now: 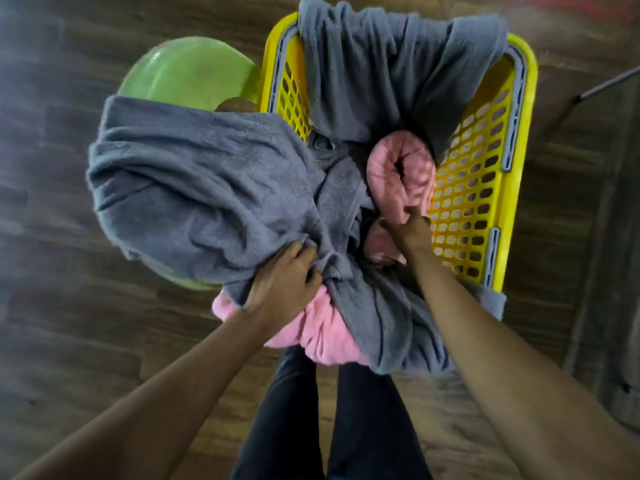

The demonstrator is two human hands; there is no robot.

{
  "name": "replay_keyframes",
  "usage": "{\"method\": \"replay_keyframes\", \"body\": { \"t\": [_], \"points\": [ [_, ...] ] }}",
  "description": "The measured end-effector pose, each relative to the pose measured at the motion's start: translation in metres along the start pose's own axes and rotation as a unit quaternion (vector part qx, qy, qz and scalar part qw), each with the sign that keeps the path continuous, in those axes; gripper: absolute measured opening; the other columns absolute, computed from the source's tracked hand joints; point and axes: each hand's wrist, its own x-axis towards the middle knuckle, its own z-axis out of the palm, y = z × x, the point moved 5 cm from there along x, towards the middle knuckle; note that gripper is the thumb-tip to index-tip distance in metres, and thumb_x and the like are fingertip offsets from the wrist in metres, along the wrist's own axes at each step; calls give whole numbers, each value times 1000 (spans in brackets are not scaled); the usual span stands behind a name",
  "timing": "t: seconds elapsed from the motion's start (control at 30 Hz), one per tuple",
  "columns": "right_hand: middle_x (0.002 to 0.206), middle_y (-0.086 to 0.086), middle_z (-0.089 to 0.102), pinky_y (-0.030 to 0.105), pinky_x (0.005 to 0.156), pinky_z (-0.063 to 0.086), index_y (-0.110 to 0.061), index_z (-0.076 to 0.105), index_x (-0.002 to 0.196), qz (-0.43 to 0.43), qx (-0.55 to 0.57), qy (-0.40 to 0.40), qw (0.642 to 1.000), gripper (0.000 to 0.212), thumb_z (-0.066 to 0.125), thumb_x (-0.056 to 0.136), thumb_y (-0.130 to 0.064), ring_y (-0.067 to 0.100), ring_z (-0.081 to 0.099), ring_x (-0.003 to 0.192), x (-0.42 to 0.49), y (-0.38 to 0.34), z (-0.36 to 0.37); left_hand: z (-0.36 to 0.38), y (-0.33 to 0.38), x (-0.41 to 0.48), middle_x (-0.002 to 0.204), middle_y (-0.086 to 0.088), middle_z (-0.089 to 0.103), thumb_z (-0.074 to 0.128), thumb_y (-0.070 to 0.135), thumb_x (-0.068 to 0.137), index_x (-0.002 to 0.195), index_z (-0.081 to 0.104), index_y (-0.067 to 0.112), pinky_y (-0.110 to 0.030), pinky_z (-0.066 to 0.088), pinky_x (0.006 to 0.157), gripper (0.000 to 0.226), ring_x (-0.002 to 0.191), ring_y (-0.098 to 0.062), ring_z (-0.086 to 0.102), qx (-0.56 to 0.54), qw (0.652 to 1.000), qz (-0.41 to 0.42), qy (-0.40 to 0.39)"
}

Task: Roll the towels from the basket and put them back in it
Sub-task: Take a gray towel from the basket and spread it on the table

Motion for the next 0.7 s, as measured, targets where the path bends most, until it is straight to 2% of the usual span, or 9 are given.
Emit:
{"method": "replay_keyframes", "body": {
  "t": [0.1, 0.17, 0.23, 0.3, 0.4, 0.47, 0.53, 0.6, 0.7],
  "points": [
    [100, 11, 66, 19, 77, 49, -7, 62, 121, -68, 37, -75, 994, 37, 68, 85, -8, 27, 64, 97, -66, -17, -4, -21, 7, -20, 122, -12, 61, 57, 24, 90, 120, 62, 7, -40, 49, 91, 35, 114, -33, 58, -35, 999, -17, 18],
    [99, 5, 66, 32, 91, 51, -12, 66, 115, -146, 32, -124, 981, 34, 68, 82, -3, 26, 65, 99, -110, -30, -1, -37, 15, -36, 118, -15, 61, 62, 20, 89, 116, 62, 3, -38, 44, 87, 33, 109, -35, 58, -43, 998, -13, 33],
    [107, 2, 65, 34, 98, 48, -14, 66, 116, -223, 13, -174, 959, 38, 70, 80, -3, 20, 63, 104, -155, -44, 5, -51, 19, -52, 111, -14, 61, 61, 20, 90, 113, 62, 3, -34, 39, 81, 29, 102, -33, 58, -58, 997, -15, 47],
    [116, 2, 61, 28, 101, 42, -15, 63, 120, -292, -22, -185, 938, 42, 69, 79, -10, 18, 57, 111, -189, -55, 12, -65, 18, -67, 106, -11, 60, 58, 22, 92, 111, 64, 8, -37, 43, 79, 25, 96, -31, 59, -78, 995, -29, 56],
    [127, 6, 53, 37, 104, 36, -20, 65, 111, -378, -114, -127, 910, 41, 61, 76, -40, 25, 46, 124, -213, -68, 16, -81, 9, -93, 98, -8, 61, 50, 21, 92, 108, 69, 11, -41, 51, 80, 27, 89, -29, 62, -127, 987, -18, 92],
    [124, 6, 57, 39, 102, 36, -20, 66, 93, -393, -109, -133, 903, 32, 58, 76, -46, 23, 48, 123, -216, -80, 13, -95, 7, -111, 101, -6, 65, 49, 17, 94, 110, 69, 10, -35, 49, 84, 27, 93, -24, 63, -146, 982, 5, 123],
    [102, 1, 65, 37, 90, 43, -18, 60, 83, -385, -83, -176, 902, 18, 62, 81, -35, 18, 57, 102, -222, -93, 7, -111, 5, -127, 106, -2, 68, 50, 13, 96, 112, 69, 10, -24, 47, 86, 24, 96, -14, 63, -170, 973, 23, 156],
    [92, -5, 64, 27, 82, 43, -19, 58, 92, -360, -69, -225, 903, 9, 65, 86, -24, 11, 58, 90, -225, -100, 7, -129, 2, -139, 108, 1, 69, 52, 8, 96, 111, 69, 11, -15, 45, 87, 23, 98, -6, 62, -199, 960, 23, 195],
    [109, -8, 63, 15, 87, 42, -20, 60, 115, -371, -100, -270, 883, 32, 71, 85, -19, 4, 57, 101, -230, -105, 11, -156, -1, -150, 107, 6, 70, 55, 5, 95, 109, 71, 11, -6, 40, 86, 22, 99, 7, 59, -241, 942, 18, 234]
  ]
}}
